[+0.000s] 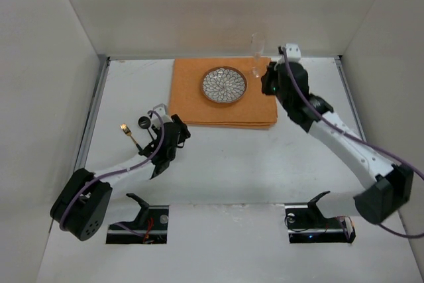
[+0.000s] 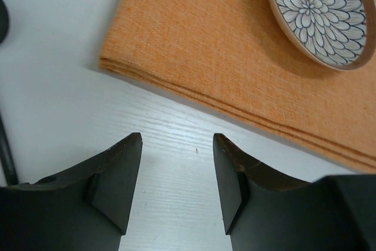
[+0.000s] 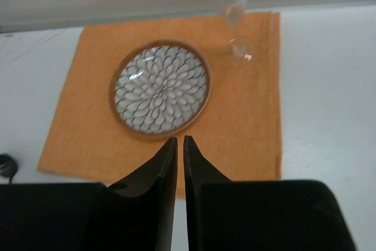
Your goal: Set the dinner table for one person
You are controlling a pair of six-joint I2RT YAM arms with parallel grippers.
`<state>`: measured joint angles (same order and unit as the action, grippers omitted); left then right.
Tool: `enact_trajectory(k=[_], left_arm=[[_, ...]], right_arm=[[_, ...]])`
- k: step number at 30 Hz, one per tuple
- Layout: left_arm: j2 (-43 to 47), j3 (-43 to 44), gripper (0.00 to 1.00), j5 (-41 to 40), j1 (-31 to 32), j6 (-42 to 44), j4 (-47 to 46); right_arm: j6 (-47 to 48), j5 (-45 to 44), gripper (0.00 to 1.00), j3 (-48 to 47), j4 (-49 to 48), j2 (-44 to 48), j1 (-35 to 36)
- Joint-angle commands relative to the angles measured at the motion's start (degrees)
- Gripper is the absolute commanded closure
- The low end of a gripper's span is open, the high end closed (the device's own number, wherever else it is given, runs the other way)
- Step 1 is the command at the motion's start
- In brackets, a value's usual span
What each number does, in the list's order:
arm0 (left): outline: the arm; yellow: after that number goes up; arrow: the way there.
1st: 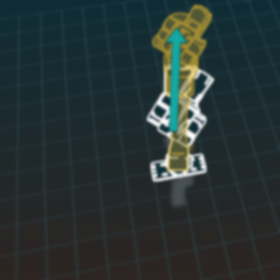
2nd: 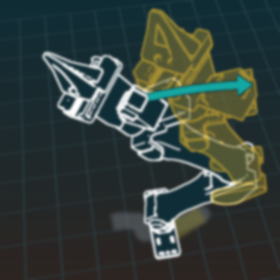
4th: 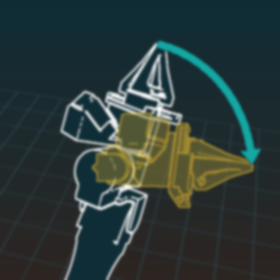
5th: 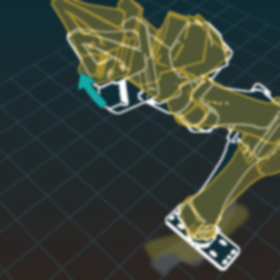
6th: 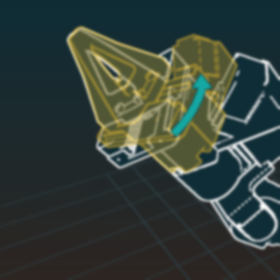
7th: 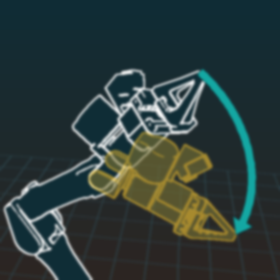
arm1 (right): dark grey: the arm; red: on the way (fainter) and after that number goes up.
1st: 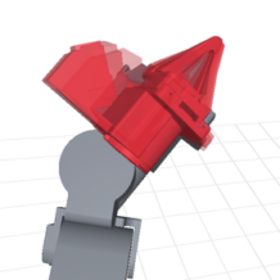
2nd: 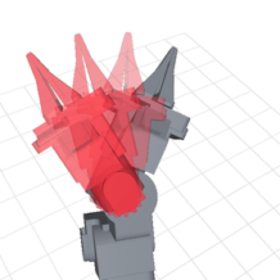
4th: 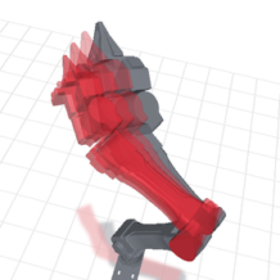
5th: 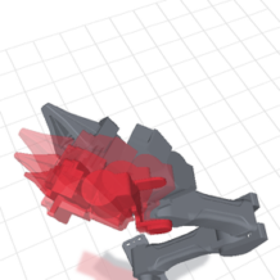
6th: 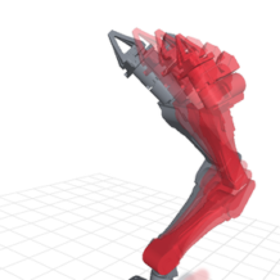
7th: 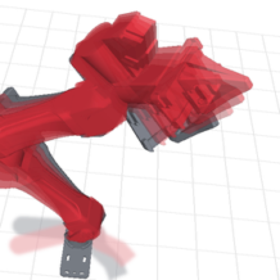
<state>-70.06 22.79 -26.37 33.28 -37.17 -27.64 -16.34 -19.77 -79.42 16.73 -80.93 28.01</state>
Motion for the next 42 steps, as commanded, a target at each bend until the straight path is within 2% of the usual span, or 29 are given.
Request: enact_trajectory(k=[1,6,12,15,19,23,32,42], left_arm=[[4.49,4.72,0.51,-5.97,-0.54,1.31,8.63],[9.76,6.66,0.51,-6.15,-1.59,0.52,20.67],[12.49,6.57,0.58,-3.43,-8.52,-0.63,29.56],[10.48,6.92,0.59,-1.15,-13.36,-0.01,30.53],[5.65,8.41,0.59,0.79,-15.3,1.22,30.45],[0.2,9.64,0.59,2.63,-15.31,0.87,30.19],[-3.67,10.0,0.61,1.15,-16.01,0.08,28.26],[-7.81,10.17,0.68,1.59,-18.91,-0.98,25.7]], right_arm=[[-5.8,0.52,0.84,16.44,-16.36,8.92,3.22],[-8.88,1.75,0.81,32.9,-24.1,16.93,8.76],[-10.03,2.45,0.7,41.44,-29.73,20.72,13.69],[-10.12,2.89,0.62,43.2,-31.58,20.9,14.13],[-11.43,4.47,0.56,45.23,-33.87,21.25,14.22],[-12.14,6.32,0.55,45.49,-34.4,20.99,13.78],[-12.23,6.41,0.54,44.79,-34.75,19.05,14.22],[-12.23,6.23,0.53,44.96,-34.75,18.79,14.22]])
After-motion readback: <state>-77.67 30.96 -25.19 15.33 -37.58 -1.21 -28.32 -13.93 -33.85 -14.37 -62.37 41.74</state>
